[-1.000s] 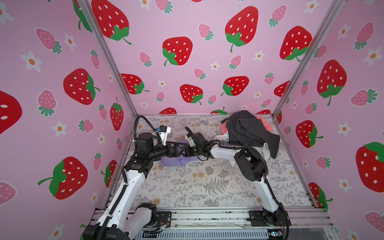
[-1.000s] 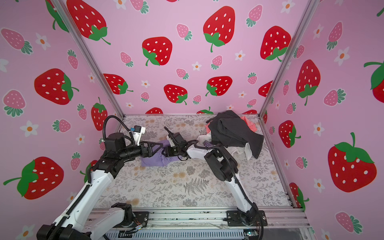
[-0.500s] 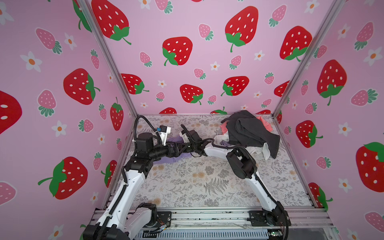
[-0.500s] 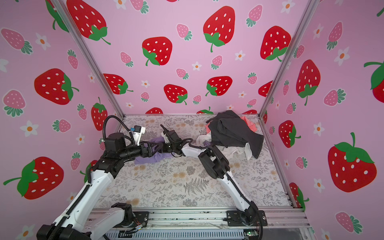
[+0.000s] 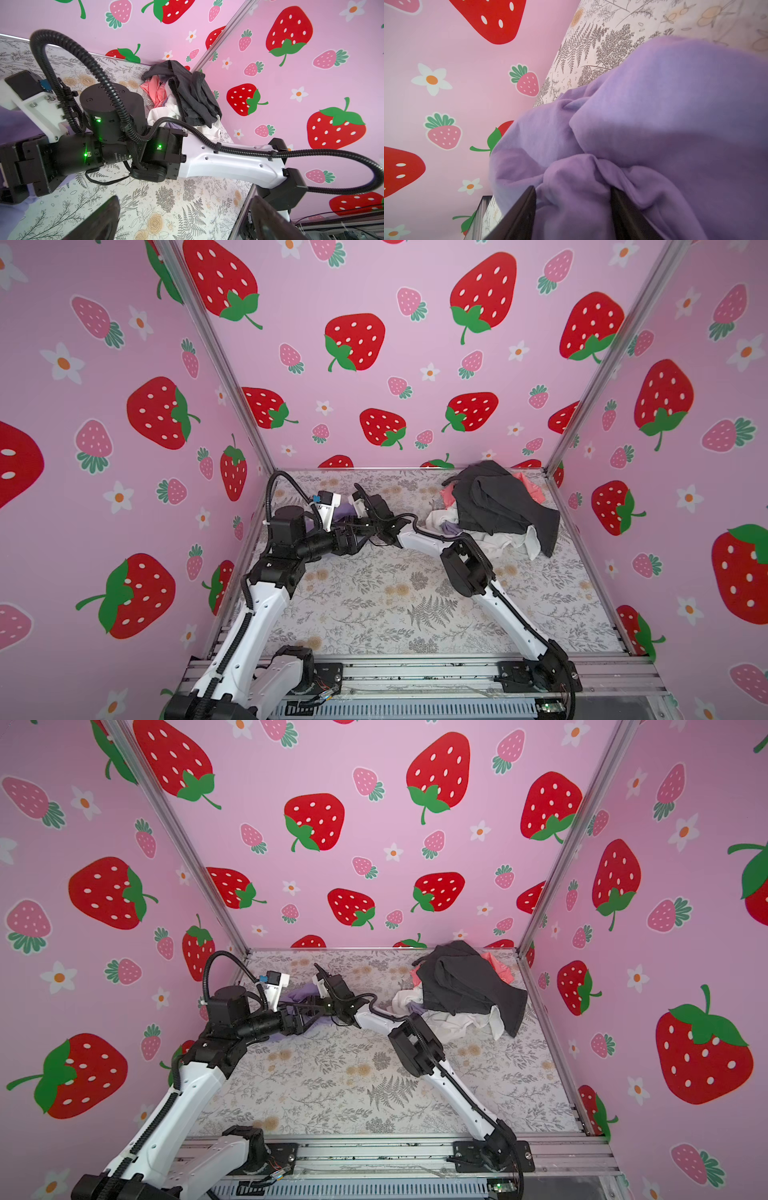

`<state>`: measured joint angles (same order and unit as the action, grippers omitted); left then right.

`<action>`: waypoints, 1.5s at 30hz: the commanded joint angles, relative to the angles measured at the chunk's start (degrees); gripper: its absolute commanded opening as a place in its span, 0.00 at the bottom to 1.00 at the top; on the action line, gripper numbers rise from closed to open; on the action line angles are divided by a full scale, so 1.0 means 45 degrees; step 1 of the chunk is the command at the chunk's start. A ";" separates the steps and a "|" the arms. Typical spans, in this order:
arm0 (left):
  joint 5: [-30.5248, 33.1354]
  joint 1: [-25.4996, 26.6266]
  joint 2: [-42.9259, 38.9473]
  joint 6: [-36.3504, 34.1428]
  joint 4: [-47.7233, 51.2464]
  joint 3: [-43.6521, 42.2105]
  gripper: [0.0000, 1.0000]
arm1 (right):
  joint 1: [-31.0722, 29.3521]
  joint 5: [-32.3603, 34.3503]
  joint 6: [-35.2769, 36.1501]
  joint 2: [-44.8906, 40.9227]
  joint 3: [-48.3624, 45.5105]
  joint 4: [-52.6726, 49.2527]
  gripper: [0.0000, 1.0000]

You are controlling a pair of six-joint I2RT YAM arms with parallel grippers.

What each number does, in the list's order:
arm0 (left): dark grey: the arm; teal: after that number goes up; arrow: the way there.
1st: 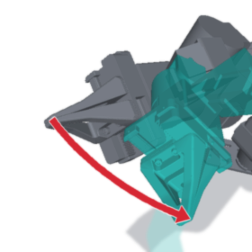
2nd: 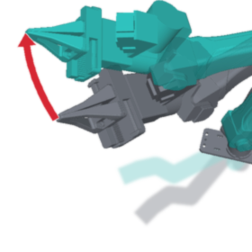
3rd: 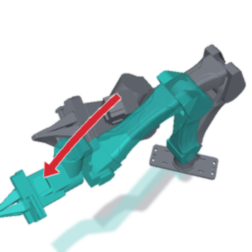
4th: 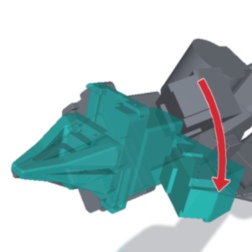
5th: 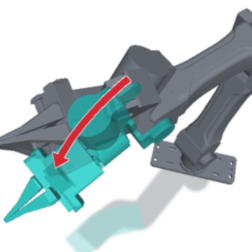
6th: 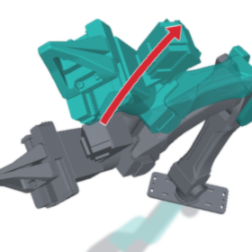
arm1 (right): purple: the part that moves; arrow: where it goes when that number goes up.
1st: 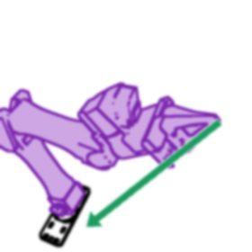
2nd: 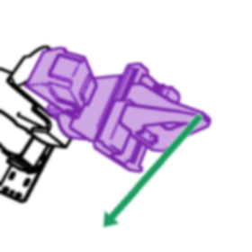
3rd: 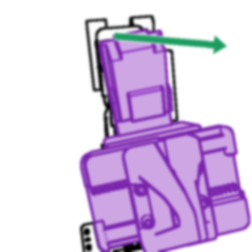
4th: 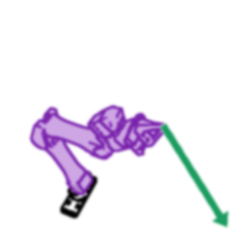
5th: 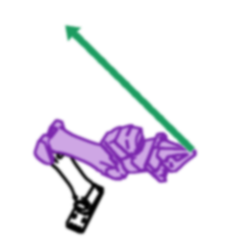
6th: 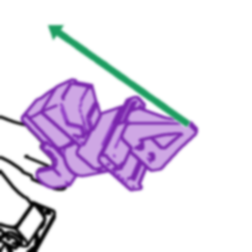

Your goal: Pick out a specific cloth from the pile

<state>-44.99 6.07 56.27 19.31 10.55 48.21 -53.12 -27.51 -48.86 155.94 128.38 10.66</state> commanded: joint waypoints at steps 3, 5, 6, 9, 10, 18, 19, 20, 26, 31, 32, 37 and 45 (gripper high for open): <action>-0.0074 0.0048 -0.0142 -0.0133 -0.0097 -0.0010 0.99 | 0.0037 -0.0118 -0.0703 0.0707 0.0783 0.1112 0.62; -0.0080 0.0046 -0.0125 -0.0133 -0.0097 -0.0009 0.99 | 0.0071 -0.0152 -0.0867 0.0840 0.0844 0.1508 0.62; -0.0080 0.0042 -0.0116 -0.0157 -0.0093 0.0006 0.99 | 0.0105 -0.0186 -0.0899 0.0891 0.0912 0.1641 0.62; -0.0080 0.0051 -0.0103 -0.0167 -0.0079 0.0003 0.99 | 0.0133 -0.0307 -0.0887 0.0958 0.1046 0.1773 0.64; -0.0080 0.0058 -0.0118 -0.0164 -0.0073 0.0009 0.99 | 0.0135 -0.0347 -0.0866 0.0934 0.1042 0.1737 0.64; -0.0060 0.0048 -0.0188 -0.0165 -0.0043 0.0020 0.99 | 0.0149 0.0068 0.0406 -0.0754 -0.0726 0.1064 0.74; -0.0075 0.0058 -0.0209 -0.0134 -0.0038 0.0030 0.99 | 0.0153 0.0211 0.0641 -0.0935 -0.0840 0.0761 0.75; -0.0080 0.0056 -0.0243 -0.0132 -0.0039 0.0037 0.99 | 0.0150 0.0341 0.0934 -0.1144 -0.0887 0.0331 0.75; -0.0080 0.0064 -0.0435 -0.0102 -0.0059 -0.0018 0.99 | 0.0206 0.0638 0.1708 -0.2247 -0.1869 -0.0310 0.83; -0.0039 0.0112 -0.0576 -0.0087 -0.0058 -0.0053 0.99 | 0.0291 0.0909 0.2090 -0.3140 -0.2874 -0.0723 0.86; -0.0021 0.0136 -0.0597 -0.0077 -0.0058 -0.0063 0.99 | 0.0318 0.1016 0.2225 -0.3381 -0.3141 -0.0863 0.86; 0.0074 0.0253 -0.0738 -0.0091 -0.0058 -0.0113 0.99 | 0.0602 0.1672 0.2790 -0.5168 -0.5230 -0.1133 0.85; 0.0233 0.0417 -0.0752 -0.0117 0.0049 -0.0126 0.99 | 0.1498 0.2943 0.3828 -0.8518 -0.9108 -0.1314 0.86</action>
<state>-44.10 7.51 53.56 19.31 10.57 48.18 -48.03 -17.76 -34.37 122.58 90.89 5.45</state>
